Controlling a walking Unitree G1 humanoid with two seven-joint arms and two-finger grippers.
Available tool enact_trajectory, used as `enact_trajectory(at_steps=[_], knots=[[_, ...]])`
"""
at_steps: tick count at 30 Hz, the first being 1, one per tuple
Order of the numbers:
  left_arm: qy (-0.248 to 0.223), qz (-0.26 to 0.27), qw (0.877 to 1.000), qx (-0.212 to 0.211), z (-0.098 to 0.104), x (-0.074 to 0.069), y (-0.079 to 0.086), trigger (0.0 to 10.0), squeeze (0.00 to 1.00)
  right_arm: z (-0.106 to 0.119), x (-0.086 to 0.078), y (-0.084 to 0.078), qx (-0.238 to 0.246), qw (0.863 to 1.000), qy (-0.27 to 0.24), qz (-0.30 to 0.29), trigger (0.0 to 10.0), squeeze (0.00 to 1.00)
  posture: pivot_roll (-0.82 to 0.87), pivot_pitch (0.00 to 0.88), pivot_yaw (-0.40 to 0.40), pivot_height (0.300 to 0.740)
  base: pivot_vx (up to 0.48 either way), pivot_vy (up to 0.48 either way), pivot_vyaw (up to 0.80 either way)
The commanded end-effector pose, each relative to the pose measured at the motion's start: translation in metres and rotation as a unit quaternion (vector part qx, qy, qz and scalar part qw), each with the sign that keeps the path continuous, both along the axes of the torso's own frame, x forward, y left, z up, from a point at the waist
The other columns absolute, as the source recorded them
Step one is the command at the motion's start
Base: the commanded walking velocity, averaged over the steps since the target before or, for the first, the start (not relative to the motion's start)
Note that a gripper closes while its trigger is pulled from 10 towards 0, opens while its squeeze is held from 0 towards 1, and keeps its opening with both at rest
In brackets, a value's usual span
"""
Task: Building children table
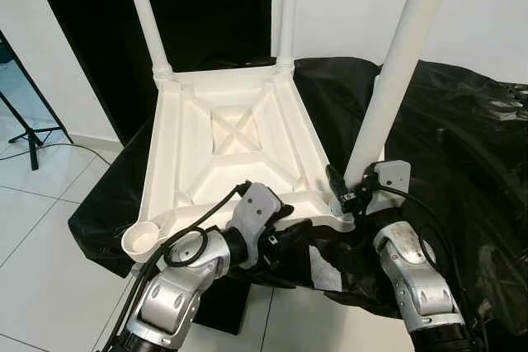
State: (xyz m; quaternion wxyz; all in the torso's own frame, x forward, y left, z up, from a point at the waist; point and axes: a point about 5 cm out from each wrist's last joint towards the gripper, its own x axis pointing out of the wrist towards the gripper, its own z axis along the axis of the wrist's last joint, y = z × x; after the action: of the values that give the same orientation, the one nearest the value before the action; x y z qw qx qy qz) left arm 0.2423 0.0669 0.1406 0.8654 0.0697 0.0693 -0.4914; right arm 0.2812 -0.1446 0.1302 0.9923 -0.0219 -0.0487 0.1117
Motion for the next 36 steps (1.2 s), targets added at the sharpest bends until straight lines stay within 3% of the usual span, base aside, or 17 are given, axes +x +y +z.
enact_trajectory(at_steps=[1, 2, 9, 10, 11, 19, 23, 36], knots=[[0.006, -0.02, 1.0, 0.0, -0.002, -0.004, -0.001, 10.0, 0.0, -0.025, -0.004, -0.009, -0.009, 0.998, 0.064, -0.01, 10.0, 0.01, 0.02, 0.0, 0.001, 0.74, 0.0, 0.0, 0.0], [0.006, -0.02, 1.0, 0.0, -0.001, -0.004, -0.001, 10.0, 0.0, -0.024, -0.004, -0.009, -0.006, 0.998, 0.061, -0.009, 10.0, 1.0, 0.02, 0.0, 0.001, 0.74, 0.0, 0.0, 0.0], [-0.002, -0.019, 1.0, 0.001, 0.003, -0.002, -0.001, 10.0, 0.0, -0.011, -0.003, -0.019, -0.009, 0.999, 0.03, 0.022, 10.0, 1.0, 0.02, 0.0, 0.004, 0.74, 0.0, 0.0, 0.0], [-0.002, -0.019, 1.0, 0.0, 0.004, -0.002, -0.001, 10.0, 0.0, -0.01, -0.003, -0.02, -0.012, 0.999, 0.026, 0.026, 10.0, 0.95, 0.02, 0.0, 0.004, 0.74, 0.0, 0.0, 0.0], [-0.004, -0.02, 1.0, 0.0, 0.004, -0.002, -0.002, 10.0, 0.0, -0.006, -0.002, -0.023, -0.021, 0.999, 0.018, 0.046, 10.0, 0.0, 0.01, 0.0, 0.005, 0.74, 0.0, 0.0, 0.0], [-0.007, -0.021, 1.0, 0.0, 0.006, -0.001, -0.002, 10.0, 0.0, 0.004, -0.001, -0.026, -0.032, 0.994, 0.006, 0.104, 10.0, 0.0, 0.02, 0.0, 0.004, 0.74, 0.0, 0.0, 0.0], [-0.011, -0.017, 1.0, 0.0, 0.007, 0.0, -0.002, 10.0, 0.0, 0.014, 0.004, -0.029, -0.047, 0.984, -0.002, 0.17, 10.0, 0.0, 0.02, 0.0, -0.001, 0.74, 0.0, 0.0, 0.0], [-0.018, -0.009, 1.0, -0.002, 0.01, 0.003, 0.001, 10.0, 0.0, 0.03, 0.011, -0.036, -0.071, 0.967, -0.002, 0.245, 10.0, 0.0, 0.03, 0.0, -0.006, 0.74, 0.0, 0.0, 0.0]])
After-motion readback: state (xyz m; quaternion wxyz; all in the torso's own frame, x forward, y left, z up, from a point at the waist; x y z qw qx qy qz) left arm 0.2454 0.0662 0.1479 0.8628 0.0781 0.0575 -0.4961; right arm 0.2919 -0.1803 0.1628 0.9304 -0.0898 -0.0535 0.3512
